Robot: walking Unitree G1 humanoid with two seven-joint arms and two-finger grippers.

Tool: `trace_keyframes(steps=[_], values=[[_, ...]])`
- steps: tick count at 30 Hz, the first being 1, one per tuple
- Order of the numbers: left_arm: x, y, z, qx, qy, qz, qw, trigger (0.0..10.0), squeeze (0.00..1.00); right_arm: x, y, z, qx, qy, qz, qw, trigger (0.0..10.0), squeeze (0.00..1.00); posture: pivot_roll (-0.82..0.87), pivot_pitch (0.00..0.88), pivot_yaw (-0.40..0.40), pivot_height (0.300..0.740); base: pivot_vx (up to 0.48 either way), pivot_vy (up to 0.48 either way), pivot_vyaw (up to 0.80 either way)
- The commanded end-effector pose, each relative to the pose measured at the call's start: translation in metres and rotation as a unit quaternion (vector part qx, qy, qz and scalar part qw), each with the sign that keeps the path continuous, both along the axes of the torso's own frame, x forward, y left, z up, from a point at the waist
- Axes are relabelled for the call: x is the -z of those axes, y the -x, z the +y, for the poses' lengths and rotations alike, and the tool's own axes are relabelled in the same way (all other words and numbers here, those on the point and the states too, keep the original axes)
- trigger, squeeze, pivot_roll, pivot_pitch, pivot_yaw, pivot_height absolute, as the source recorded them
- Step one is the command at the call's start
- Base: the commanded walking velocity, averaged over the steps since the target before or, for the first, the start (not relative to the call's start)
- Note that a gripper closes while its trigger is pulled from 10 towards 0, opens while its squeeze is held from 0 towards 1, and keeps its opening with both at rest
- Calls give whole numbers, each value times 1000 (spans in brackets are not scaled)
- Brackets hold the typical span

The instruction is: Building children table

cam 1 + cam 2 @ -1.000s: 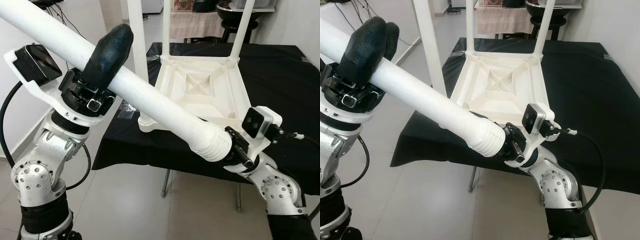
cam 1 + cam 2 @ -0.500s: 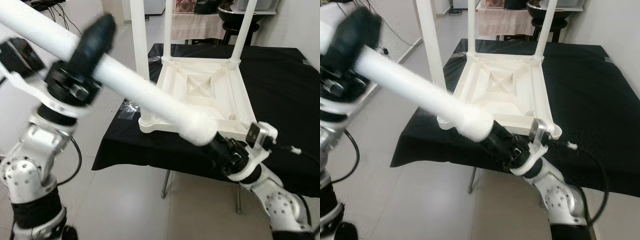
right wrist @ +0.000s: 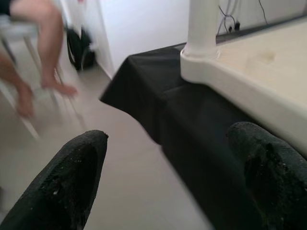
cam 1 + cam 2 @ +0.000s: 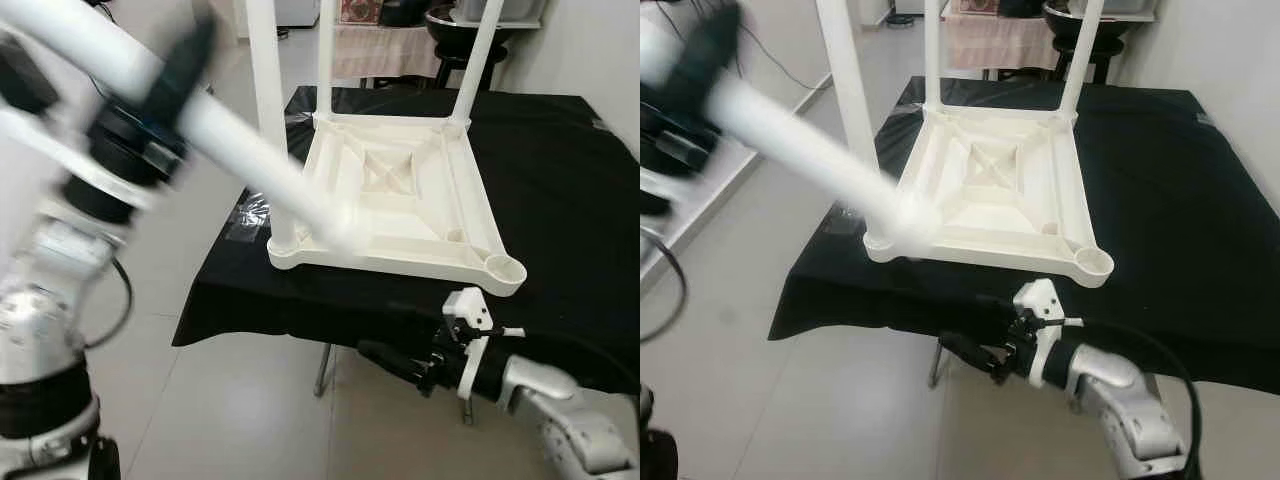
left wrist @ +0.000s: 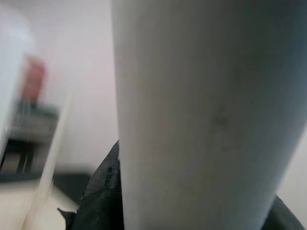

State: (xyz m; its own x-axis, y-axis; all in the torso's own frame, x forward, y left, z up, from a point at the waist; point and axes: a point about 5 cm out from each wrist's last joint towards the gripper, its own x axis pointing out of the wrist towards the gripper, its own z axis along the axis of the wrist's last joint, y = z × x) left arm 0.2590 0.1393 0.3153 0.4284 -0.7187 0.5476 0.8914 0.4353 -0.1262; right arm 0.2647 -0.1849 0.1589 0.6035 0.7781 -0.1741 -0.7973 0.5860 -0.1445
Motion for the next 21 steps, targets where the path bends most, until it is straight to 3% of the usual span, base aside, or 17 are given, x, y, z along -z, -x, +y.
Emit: trace_keyframes(steps=[1,5,8,10,13,14,16,18,19,20,21], values=[[10,-1,-9,3,-44,-4,999,0,0,-15,-1,6,-23,4,-34,999,10000,1000,-9,82,26,740,0,0,0],[20,-2,-15,9,-68,0,998,0,0,-28,0,13,-58,-1,-52,997,10000,1000,-8,82,26,740,0,0,0],[36,-6,-26,26,-111,10,993,0,0,-37,0,29,-108,5,-72,992,10000,1000,0,80,21,740,0,0,0],[42,-6,-33,42,-123,10,991,0,0,-36,9,43,-177,0,-42,983,10000,1000,3,78,21,740,0,0,0],[44,-7,-37,49,-126,6,991,0,0,-30,15,54,-224,19,-27,974,10000,1000,4,76,22,740,0,0,0],[44,-7,-37,49,-126,6,991,0,0,-30,15,54,-224,19,-27,974,10000,1000,4,76,22,740,0,0,0],[43,-8,-45,59,-126,-7,990,0,0,-22,10,71,-250,40,-22,967,10000,1000,19,75,16,740,0,0,0],[43,-8,-46,60,-126,-9,990,0,0,-22,10,72,-251,38,-22,967,10000,1000,19,75,16,740,0,0,0],[43,-7,-47,61,-126,-11,990,0,0,-23,8,73,-253,36,-26,966,10000,906,23,75,17,740,0,0,0],[43,-7,-47,61,-126,-11,990,0,0,-23,8,73,-253,36,-26,966,10000,906,23,75,17,740,0,0,0],[43,-7,-47,61,-126,-11,990,0,0,-24,5,75,-251,38,-30,967,10000,608,22,75,18,740,0,0,0]])
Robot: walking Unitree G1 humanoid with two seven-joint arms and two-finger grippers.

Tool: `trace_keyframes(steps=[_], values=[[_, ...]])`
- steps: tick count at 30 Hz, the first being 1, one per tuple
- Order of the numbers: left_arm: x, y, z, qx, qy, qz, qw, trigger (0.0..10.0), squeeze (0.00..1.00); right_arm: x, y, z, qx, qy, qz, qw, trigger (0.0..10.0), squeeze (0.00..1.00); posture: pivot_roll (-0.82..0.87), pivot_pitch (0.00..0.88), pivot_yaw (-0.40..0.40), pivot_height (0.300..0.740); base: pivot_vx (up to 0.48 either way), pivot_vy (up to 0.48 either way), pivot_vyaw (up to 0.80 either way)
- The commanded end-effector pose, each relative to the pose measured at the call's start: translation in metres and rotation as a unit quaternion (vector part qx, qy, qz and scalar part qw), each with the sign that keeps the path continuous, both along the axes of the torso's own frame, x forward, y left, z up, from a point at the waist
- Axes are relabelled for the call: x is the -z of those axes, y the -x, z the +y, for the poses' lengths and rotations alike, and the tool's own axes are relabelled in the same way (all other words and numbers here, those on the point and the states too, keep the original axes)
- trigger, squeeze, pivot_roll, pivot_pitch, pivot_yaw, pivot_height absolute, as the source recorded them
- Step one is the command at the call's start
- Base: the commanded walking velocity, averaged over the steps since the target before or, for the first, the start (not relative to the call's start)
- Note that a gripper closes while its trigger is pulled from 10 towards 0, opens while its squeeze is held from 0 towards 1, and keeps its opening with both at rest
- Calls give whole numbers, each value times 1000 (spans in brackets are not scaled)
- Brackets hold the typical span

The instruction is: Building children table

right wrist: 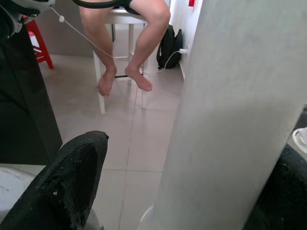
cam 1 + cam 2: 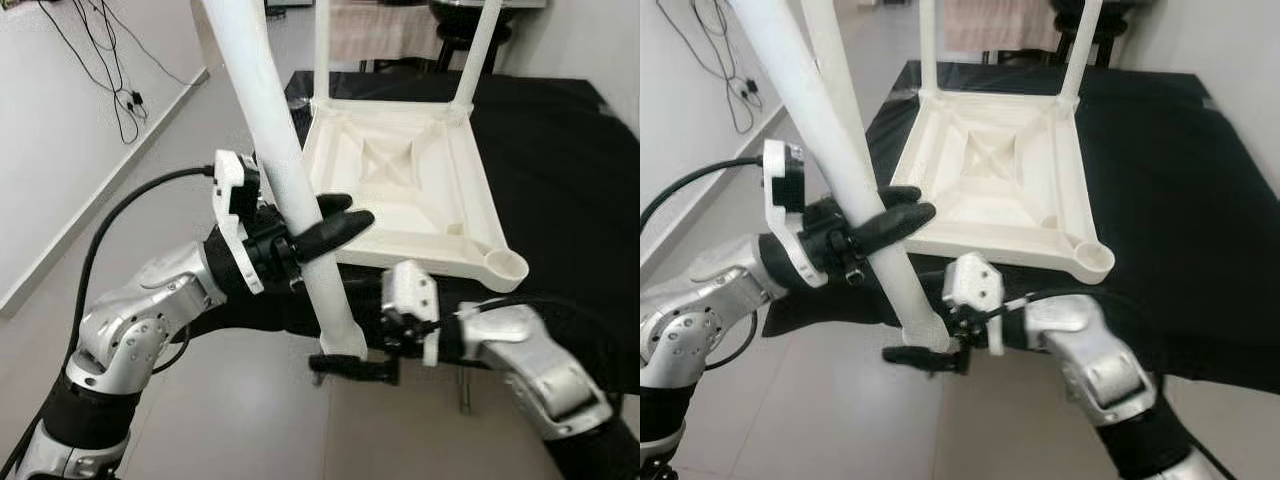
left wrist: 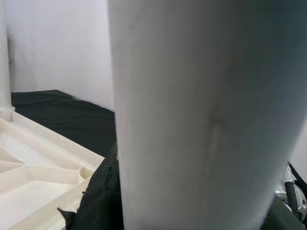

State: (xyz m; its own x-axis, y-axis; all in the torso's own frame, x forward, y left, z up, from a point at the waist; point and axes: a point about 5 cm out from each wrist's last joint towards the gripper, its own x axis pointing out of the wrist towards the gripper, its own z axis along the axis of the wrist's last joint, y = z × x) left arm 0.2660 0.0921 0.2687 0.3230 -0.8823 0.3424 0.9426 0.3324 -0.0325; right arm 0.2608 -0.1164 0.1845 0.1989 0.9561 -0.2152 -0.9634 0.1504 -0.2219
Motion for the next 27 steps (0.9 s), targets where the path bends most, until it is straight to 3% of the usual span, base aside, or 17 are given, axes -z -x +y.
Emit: trace_keyframes(steps=[1,2,3,4,9,12,18,19,22,23,27], values=[[-3,0,0,-3,1,-14,1000,0,0,1,-1,7,-18,4,-5,1000,10000,608,22,75,18,740,0,0,0],[-2,0,-1,-3,2,-15,1000,0,0,1,-3,9,-14,8,-8,1000,10000,259,19,76,16,740,0,0,0],[-2,0,-1,-3,3,-16,1000,0,0,2,-4,10,-11,11,-9,1000,10000,259,19,76,16,740,0,0,0],[-1,0,-2,-4,5,-17,1000,0,0,5,-7,12,-2,17,-10,1000,10000,0,20,76,14,740,0,0,0],[-1,0,-6,0,14,-21,1000,0,0,12,-17,25,46,14,7,999,10000,0,22,74,16,740,0,0,0],[-2,0,-7,2,19,-24,1000,0,0,10,-23,36,77,-35,13,996,10000,0,21,71,17,740,0,0,0],[-1,0,-8,3,25,-24,999,0,0,10,-33,45,120,-80,11,990,10000,0,20,68,18,740,0,0,0],[-1,0,-8,3,26,-24,999,0,0,10,-33,46,121,-83,8,989,8078,0,22,69,18,740,0,0,0],[-1,0,-8,3,26,-25,999,0,0,10,-33,47,121,-85,5,989,8078,0,22,69,18,740,0,0,0],[-2,0,-8,3,29,-25,999,0,0,11,-33,48,124,-86,2,989,0,0,24,70,17,740,0,0,0],[-4,0,-8,-1,38,-26,999,0,0,14,-35,50,131,-79,-8,988,0,0,25,71,17,740,0,0,0]])
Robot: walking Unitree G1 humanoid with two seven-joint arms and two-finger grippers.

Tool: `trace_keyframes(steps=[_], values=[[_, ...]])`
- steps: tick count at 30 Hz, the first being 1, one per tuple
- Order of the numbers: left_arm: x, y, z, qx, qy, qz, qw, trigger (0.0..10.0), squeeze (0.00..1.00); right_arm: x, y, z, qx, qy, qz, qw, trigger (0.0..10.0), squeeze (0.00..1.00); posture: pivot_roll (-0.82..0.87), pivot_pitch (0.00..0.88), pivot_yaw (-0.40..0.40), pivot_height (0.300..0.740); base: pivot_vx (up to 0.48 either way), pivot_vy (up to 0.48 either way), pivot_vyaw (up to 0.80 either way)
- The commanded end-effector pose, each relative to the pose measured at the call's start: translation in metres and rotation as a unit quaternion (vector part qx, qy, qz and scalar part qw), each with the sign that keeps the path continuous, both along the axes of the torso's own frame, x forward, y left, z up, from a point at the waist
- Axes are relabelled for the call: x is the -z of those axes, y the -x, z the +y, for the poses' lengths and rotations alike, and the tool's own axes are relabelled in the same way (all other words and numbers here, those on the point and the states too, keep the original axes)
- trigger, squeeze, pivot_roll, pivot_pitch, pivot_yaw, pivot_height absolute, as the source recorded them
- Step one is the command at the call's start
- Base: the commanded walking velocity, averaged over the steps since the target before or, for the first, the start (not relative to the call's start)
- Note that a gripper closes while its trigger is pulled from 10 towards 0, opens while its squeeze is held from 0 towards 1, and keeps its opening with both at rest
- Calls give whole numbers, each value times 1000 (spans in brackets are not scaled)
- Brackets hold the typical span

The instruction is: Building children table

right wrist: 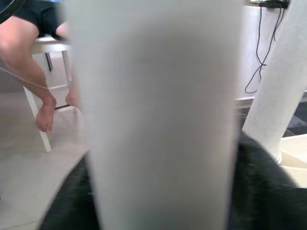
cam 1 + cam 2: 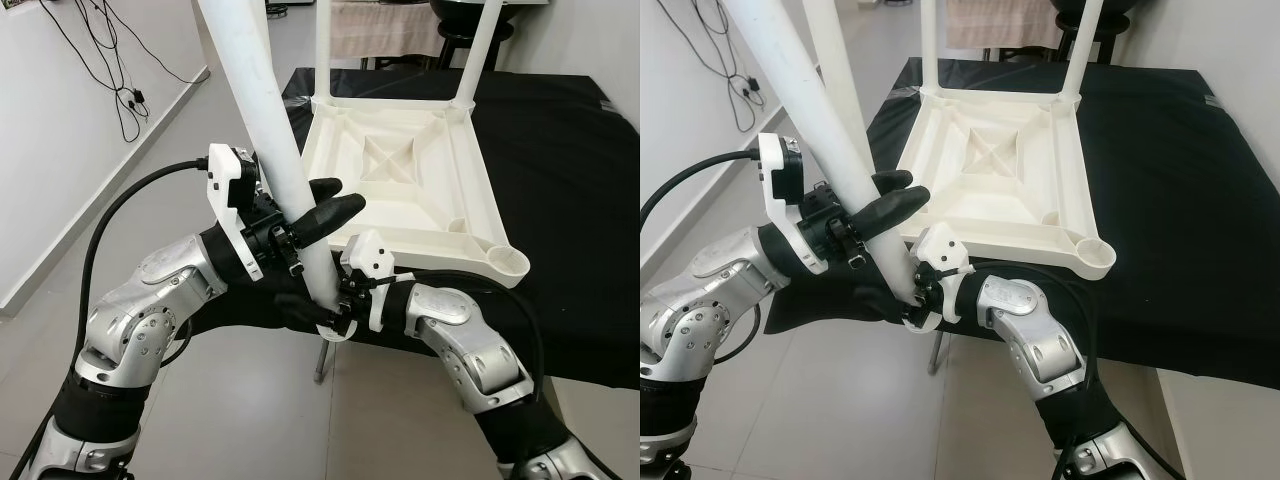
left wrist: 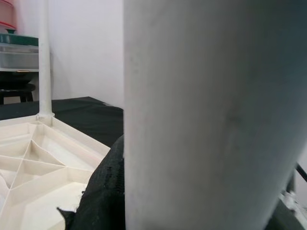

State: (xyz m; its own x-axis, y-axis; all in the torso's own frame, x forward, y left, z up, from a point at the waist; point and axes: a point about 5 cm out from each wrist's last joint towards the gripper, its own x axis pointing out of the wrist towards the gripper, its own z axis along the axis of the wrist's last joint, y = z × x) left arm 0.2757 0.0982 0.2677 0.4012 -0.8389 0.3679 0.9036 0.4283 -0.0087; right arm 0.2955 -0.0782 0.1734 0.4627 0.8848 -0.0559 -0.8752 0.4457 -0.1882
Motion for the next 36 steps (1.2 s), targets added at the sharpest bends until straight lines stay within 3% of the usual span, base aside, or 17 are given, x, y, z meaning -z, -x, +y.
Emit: trace_keyframes(steps=[1,17,18,23,25,26,28,30,32,36], values=[[-5,9,-14,50,30,-12,998,0,0,5,0,12,-8,9,0,1000,0,0,25,72,17,740,0,0,0],[-6,6,-15,40,37,-11,998,0,0,9,-7,6,29,9,0,1000,0,0,16,66,14,740,0,0,0],[-6,4,-14,29,44,-5,999,10000,1000,8,-10,3,45,0,-2,999,0,0,14,66,13,740,0,0,0],[-3,0,-4,-3,48,5,999,10000,1000,4,-20,-13,106,-28,-5,994,0,0,8,66,13,740,0,0,0],[-2,0,12,-28,60,12,998,10000,1000,0,-25,-29,140,-50,-5,989,0,0,9,67,15,740,0,0,0],[-2,0,12,-28,60,12,998,10000,1000,0,-25,-29,140,-50,-5,989,0,0,9,67,15,740,0,0,0],[-4,6,29,-47,67,13,997,10000,1000,-4,-25,-49,162,-63,-15,985,0,0,18,69,12,740,0,0,0],[-4,6,29,-47,67,13,997,10000,1000,-4,-25,-49,162,-63,-15,985,0,0,18,69,12,740,0,0,0],[-5,15,36,-47,68,10,997,10000,1000,-11,-27,-68,183,-73,-29,980,0,0,20,70,9,740,0,0,0],[-3,20,37,-54,62,12,996,10000,1000,-16,-31,-81,209,-78,-40,974,0,0,19,70,7,740,0,0,0]])
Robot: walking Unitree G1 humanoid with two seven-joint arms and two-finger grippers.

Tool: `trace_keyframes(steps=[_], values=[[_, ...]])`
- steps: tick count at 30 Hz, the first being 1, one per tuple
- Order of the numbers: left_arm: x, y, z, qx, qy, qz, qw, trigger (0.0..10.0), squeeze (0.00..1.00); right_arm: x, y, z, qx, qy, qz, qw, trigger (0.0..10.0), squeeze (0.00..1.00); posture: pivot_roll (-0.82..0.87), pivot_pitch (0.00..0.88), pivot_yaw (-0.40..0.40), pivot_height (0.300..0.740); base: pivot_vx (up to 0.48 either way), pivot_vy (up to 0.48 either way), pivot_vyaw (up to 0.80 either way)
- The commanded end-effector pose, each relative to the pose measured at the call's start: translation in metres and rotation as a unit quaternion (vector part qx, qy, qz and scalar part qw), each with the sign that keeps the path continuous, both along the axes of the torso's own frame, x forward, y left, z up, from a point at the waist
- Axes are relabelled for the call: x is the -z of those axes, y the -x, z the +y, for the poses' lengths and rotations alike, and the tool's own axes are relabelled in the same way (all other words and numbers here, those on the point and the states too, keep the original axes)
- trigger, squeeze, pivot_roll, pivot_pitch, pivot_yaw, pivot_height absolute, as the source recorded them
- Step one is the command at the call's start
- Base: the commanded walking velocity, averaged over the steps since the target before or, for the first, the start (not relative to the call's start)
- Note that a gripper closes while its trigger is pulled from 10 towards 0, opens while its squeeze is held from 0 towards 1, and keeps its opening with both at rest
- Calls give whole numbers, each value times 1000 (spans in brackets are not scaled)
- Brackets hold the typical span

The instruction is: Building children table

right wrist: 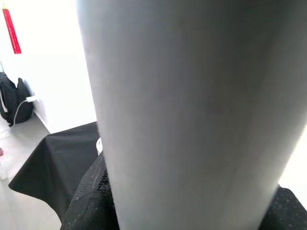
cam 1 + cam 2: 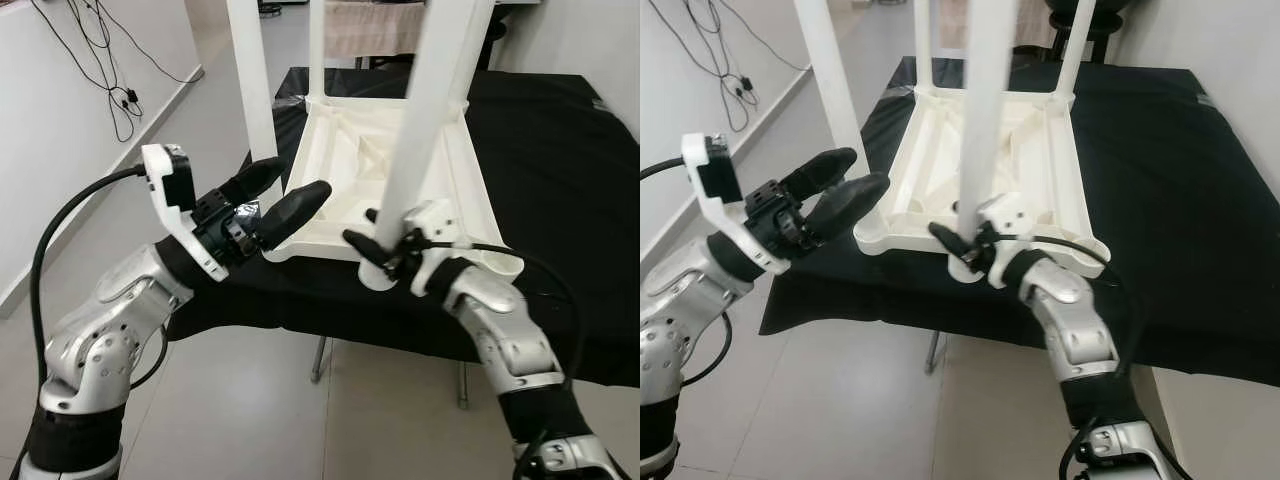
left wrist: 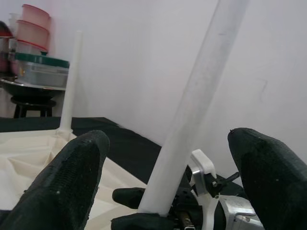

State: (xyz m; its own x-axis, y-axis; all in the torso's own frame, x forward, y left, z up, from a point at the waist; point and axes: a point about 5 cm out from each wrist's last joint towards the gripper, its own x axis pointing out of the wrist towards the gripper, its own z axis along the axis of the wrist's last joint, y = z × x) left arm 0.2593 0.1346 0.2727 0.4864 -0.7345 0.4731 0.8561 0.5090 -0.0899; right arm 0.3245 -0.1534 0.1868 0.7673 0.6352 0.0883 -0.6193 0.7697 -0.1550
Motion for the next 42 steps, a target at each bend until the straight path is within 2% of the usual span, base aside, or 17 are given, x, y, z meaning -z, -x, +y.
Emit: trace_keyframes(steps=[1,2,3,5,6,9,12,13,15,25,29,31,32,36,38,40,42], values=[[2,3,1,-4,-9,5,1000,10000,1000,-2,-2,-6,13,-10,-9,1000,0,0,19,70,7,740,0,0,0],[9,2,-1,-23,-17,15,999,10000,1000,-7,-6,-14,44,-18,-18,999,0,0,21,70,6,740,0,0,0],[18,1,-4,-48,-31,29,998,10000,20,-10,-11,-21,81,-29,-24,996,0,0,20,72,7,740,0,0,0],[24,0,-6,-64,-41,37,996,10000,20,-12,-13,-25,105,-37,-28,993,0,0,20,72,7,740,0,0,0],[34,0,-12,-71,-35,60,995,10000,0,-14,-16,-29,135,-47,-29,989,10000,0,20,71,7,740,0,0,0],[41,0,-15,-72,-28,75,994,10000,0,-14,-17,-30,153,-52,-28,986,10000,0,20,71,7,740,0,0,0],[78,-4,-17,-126,-30,147,981,10000,0,-16,-16,-26,186,-75,-23,979,10000,0,13,75,5,740,0,0,0],[78,-4,-17,-126,-30,147,981,10000,0,-16,-16,-26,186,-75,-23,979,10000,0,13,75,5,740,0,0,0],[95,-3,-11,-142,-43,174,974,10000,0,-14,-14,-23,201,-80,-12,976,10000,0,14,76,5,740,0,-379,0],[116,4,-3,-159,-43,213,963,10000,0,-10,-16,-25,259,-60,-3,964,10000,0,12,79,17,740,0,-475,0],[122,4,-3,-171,-47,219,959,10000,0,-10,-14,-22,266,-46,-21,963,10000,0,12,80,18,740,0,-429,0],[128,-1,-1,-213,-44,228,949,10000,0,-10,-12,-20,272,-18,-42,961,10000,0,14,78,17,740,0,0,0],[132,-2,0,-230,-56,233,943,10000,0,-9,-11,-18,261,-23,-32,965,10000,0,15,75,18,740,0,0,0],[135,-4,1,-240,-65,238,939,10000,0,-7,-10,-14,240,-40,-15,970,10000,0,16,74,18,740,0,0,0],[141,-6,6,-266,-86,246,928,10000,0,-6,-8,-5,206,-65,1,976,10000,0,20,71,20,740,0,0,0],[145,-10,11,-291,-112,241,919,10000,0,-6,-9,-1,202,-69,3,977,10000,0,22,69,20,740,0,0,0],[147,-10,11,-289,-113,245,919,10000,0,-7,-10,1,201,-75,5,977,10000,0,24,66,21,740,0,126,0]])
